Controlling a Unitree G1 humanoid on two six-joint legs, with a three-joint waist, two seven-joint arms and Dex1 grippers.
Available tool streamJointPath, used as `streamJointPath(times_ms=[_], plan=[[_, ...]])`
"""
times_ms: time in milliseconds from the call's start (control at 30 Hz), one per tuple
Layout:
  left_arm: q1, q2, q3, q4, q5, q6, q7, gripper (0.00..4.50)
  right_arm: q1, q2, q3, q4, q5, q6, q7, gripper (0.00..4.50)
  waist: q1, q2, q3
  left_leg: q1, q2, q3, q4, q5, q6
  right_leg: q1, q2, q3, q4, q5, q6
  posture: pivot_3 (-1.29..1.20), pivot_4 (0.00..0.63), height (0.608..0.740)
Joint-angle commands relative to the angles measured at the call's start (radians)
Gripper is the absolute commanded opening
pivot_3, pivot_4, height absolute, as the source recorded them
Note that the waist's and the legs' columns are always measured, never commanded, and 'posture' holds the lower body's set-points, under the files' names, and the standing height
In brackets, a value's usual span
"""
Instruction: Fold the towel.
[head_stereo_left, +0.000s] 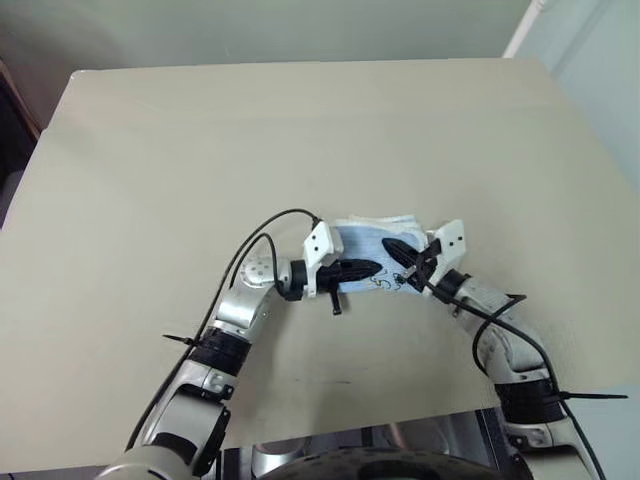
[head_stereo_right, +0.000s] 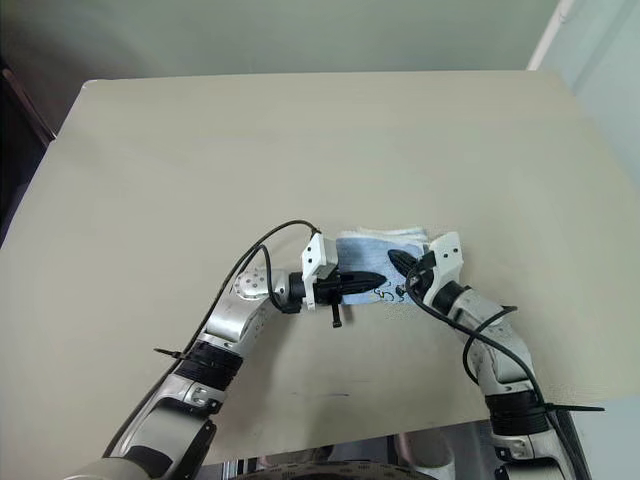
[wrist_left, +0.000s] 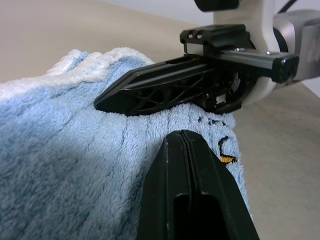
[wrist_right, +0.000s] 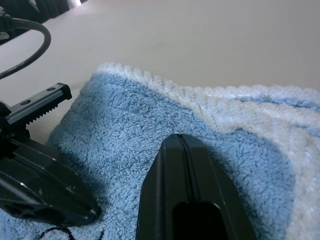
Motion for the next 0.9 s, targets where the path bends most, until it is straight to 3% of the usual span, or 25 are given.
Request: streamJointPath(times_ms=[33, 133, 167, 267, 467, 600, 633, 900], plan=[[0.002, 0.001, 0.011, -0.004, -0.016, 0.031, -0.026, 0.05, -0.006, 0.005, -0.047, -0.005, 0.042, 0.002, 0.025, 0.0, 0.0, 0.0, 0.0, 0.0, 0.0, 0.0, 0.0, 0.0, 0.0, 0.0, 0.0, 0.0, 0.0, 0.0, 0.0, 0.0, 0.15, 0.74], [-0.003, 0.004, 0.028, -0.022, -0.047, 0.063, -0.05, 0.05, -0.013, -0.017, -0.065, -0.058, 0.101, 0.052, 0.064, 0.0, 0.0, 0.0, 0.0, 0.0, 0.0, 0.0, 0.001, 0.0, 0.0, 0.001, 0.0, 0.0, 0.0, 0.001, -0.001, 0.0, 0.15, 0.74], [-0.009, 0.002, 0.039, -0.028, -0.064, 0.083, -0.052, 0.02, -0.02, -0.026, -0.078, -0.085, 0.125, 0.074, 0.069, 0.18, 0.0, 0.0, 0.0, 0.0, 0.0, 0.0, 0.001, 0.0, 0.0, 0.001, 0.0, 0.0, 0.0, 0.001, -0.001, 0.0, 0.15, 0.74], [-0.034, 0.0, 0.065, -0.045, -0.091, 0.1, -0.055, 0.63, -0.057, -0.062, -0.141, -0.17, 0.229, 0.164, 0.071, 0.93, 0.0, 0.001, 0.001, -0.001, -0.001, 0.0, 0.001, 0.0, -0.001, 0.0, 0.0, 0.0, 0.0, 0.001, -0.002, 0.0, 0.15, 0.74], [-0.071, -0.001, 0.117, -0.073, -0.127, 0.142, -0.024, 2.68, -0.103, -0.17, -0.25, -0.244, 0.408, 0.342, 0.072, 2.99, 0.002, 0.001, 0.001, -0.002, -0.001, 0.0, 0.001, 0.005, -0.007, -0.001, 0.0, 0.0, 0.0, 0.0, -0.002, 0.0, 0.15, 0.74], [-0.084, 0.035, 0.16, -0.16, -0.173, 0.258, 0.011, 4.19, -0.143, -0.298, -0.347, -0.161, 0.552, 0.52, 0.102, 4.46, 0.002, 0.001, 0.001, -0.005, -0.001, 0.001, 0.001, 0.008, -0.013, -0.003, 0.0, 0.001, -0.001, -0.001, 0.0, 0.0, 0.15, 0.74], [-0.082, 0.052, 0.165, -0.185, -0.186, 0.3, 0.013, 4.47, -0.157, -0.33, -0.355, -0.12, 0.571, 0.572, 0.105, 4.5, 0.003, 0.001, 0.001, -0.006, -0.001, 0.002, 0.001, 0.009, -0.014, -0.004, 0.0, 0.002, -0.002, -0.001, 0.0, 0.0, 0.15, 0.74], [0.015, 0.183, 0.208, -0.352, -0.24, 0.417, 0.0, 4.47, -0.246, -0.478, -0.283, 0.067, 0.616, 0.804, 0.267, 4.5, 0.001, 0.001, 0.001, -0.007, -0.001, 0.002, -0.002, 0.007, -0.015, -0.008, 0.001, 0.002, 0.0, -0.002, 0.0, 0.0, 0.15, 0.74]])
